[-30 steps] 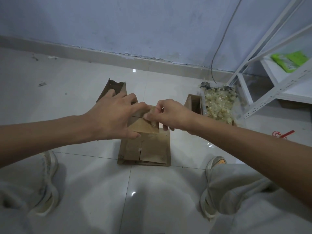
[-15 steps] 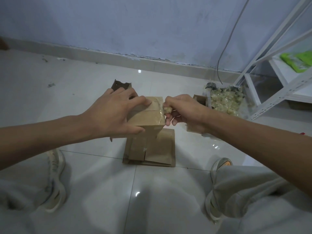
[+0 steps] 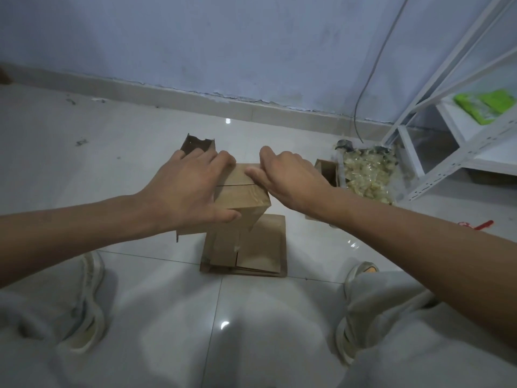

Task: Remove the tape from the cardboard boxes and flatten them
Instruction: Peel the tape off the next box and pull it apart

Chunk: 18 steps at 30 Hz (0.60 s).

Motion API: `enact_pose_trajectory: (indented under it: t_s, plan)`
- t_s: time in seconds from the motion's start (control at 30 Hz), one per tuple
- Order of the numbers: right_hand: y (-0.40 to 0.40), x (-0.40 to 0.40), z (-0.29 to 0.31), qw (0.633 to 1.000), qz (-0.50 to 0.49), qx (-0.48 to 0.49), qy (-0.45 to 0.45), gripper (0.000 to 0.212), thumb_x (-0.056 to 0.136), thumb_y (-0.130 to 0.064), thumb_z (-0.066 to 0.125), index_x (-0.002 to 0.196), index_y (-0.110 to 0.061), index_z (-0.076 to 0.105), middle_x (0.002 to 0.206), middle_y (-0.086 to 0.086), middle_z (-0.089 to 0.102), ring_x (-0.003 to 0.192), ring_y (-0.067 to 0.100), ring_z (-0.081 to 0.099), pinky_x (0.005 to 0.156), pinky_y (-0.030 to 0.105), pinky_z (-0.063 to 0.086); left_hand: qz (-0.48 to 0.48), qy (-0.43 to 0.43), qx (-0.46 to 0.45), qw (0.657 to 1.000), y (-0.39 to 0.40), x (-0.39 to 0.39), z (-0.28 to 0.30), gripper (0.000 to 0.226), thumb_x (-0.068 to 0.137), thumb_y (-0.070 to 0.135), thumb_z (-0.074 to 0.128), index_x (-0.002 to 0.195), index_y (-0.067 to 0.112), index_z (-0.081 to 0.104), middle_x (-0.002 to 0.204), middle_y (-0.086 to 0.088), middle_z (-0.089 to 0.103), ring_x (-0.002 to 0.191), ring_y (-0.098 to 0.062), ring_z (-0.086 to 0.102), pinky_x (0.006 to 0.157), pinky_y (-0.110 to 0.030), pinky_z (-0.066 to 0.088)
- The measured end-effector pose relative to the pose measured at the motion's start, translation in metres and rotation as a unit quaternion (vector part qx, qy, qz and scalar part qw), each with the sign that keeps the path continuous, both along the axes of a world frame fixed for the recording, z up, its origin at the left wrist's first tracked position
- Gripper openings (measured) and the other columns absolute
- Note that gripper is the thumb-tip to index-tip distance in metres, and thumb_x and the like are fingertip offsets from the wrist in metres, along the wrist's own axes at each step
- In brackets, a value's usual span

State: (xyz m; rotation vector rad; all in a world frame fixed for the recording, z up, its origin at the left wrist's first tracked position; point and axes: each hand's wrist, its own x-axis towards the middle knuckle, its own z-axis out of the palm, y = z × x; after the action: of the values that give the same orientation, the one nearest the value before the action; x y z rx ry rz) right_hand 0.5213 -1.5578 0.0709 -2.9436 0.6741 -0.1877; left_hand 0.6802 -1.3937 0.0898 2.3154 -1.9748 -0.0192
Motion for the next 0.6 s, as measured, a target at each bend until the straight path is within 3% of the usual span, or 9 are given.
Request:
enact_pose_trajectory:
  t_s: [0.07, 0.17, 0.23, 0.3, 0.4, 0.5, 0.6]
  plan:
    - [0.004, -0.003, 0.001, 0.998, 0.017, -0.056, 0.007, 0.043, 0.111, -0.056, 0.026, 0.099, -0.016, 0.036, 0.068, -0.001, 0.039, 0.055, 0.020, 0.036, 0.049, 0.036, 0.021, 0.007, -0.007, -0.006, 1.000, 0.002, -0.002, -0.001, 0.099, 0.069, 0.081, 0.067, 0.144, 0.022, 0.038, 0.127, 0.001, 0.060, 0.113, -0.022, 0.054, 0.096, -0.041, 0.041]
    - [0.013, -0.003, -0.001, 0.989, 0.021, -0.141, 0.049, 0.033, 0.114, -0.044, 0.025, 0.099, -0.016, 0.034, 0.064, -0.002, 0.036, 0.051, 0.019, 0.032, 0.047, 0.035, 0.016, 0.002, -0.031, -0.008, 0.999, 0.005, -0.006, -0.001, 0.100, 0.068, 0.081, 0.066, 0.142, 0.021, 0.039, 0.123, 0.001, 0.060, 0.110, -0.022, 0.054, 0.093, -0.039, 0.040]
    - [0.015, -0.004, -0.004, 0.979, 0.017, -0.187, 0.085, 0.022, 0.112, -0.031, 0.040, 0.096, -0.016, 0.034, 0.060, -0.002, 0.035, 0.047, 0.020, 0.029, 0.046, 0.033, 0.015, -0.003, -0.040, -0.015, 0.999, 0.006, -0.011, -0.002, 0.091, 0.068, 0.080, 0.063, 0.134, 0.020, 0.046, 0.115, 0.002, 0.060, 0.104, -0.020, 0.052, 0.090, -0.039, 0.039]
    - [0.018, -0.004, 0.001, 0.968, 0.007, -0.216, 0.129, 0.024, 0.097, -0.014, 0.058, 0.093, -0.016, 0.035, 0.057, -0.003, 0.033, 0.044, 0.019, 0.027, 0.045, 0.031, 0.014, -0.004, -0.045, -0.013, 0.999, 0.005, -0.015, -0.002, 0.080, 0.069, 0.079, 0.061, 0.123, 0.020, 0.050, 0.108, 0.003, 0.058, 0.096, -0.018, 0.046, 0.087, -0.039, 0.040]
    - [0.022, -0.003, 0.004, 0.966, 0.004, -0.197, 0.168, 0.025, 0.091, -0.002, 0.056, 0.097, -0.015, 0.036, 0.061, -0.003, 0.037, 0.047, 0.019, 0.032, 0.046, 0.032, 0.016, -0.004, -0.059, -0.012, 0.998, 0.004, -0.019, -0.002, 0.077, 0.071, 0.080, 0.055, 0.117, 0.018, 0.053, 0.106, 0.001, 0.058, 0.094, -0.020, 0.047, 0.086, -0.041, 0.042]
    - [0.019, -0.003, 0.006, 0.978, -0.041, -0.163, 0.121, 0.023, 0.091, -0.002, 0.056, 0.097, -0.015, 0.038, 0.063, -0.001, 0.037, 0.050, 0.021, 0.032, 0.047, 0.033, 0.017, -0.015, -0.078, -0.047, 0.996, 0.003, -0.022, -0.001, 0.075, 0.071, 0.079, 0.049, 0.111, 0.016, 0.052, 0.100, -0.002, 0.056, 0.087, -0.021, 0.042, 0.079, -0.041, 0.040]
    - [0.015, -0.004, 0.009, 0.985, -0.082, -0.123, 0.089, 0.018, 0.093, -0.002, 0.053, 0.094, -0.013, 0.040, 0.064, 0.001, 0.038, 0.052, 0.021, 0.032, 0.048, 0.034, 0.016, -0.024, -0.090, -0.090, 0.992, 0.001, -0.028, -0.001, 0.069, 0.073, 0.075, 0.055, 0.104, 0.013, 0.048, 0.095, -0.006, 0.054, 0.083, -0.020, 0.033, 0.074, -0.041, 0.037]
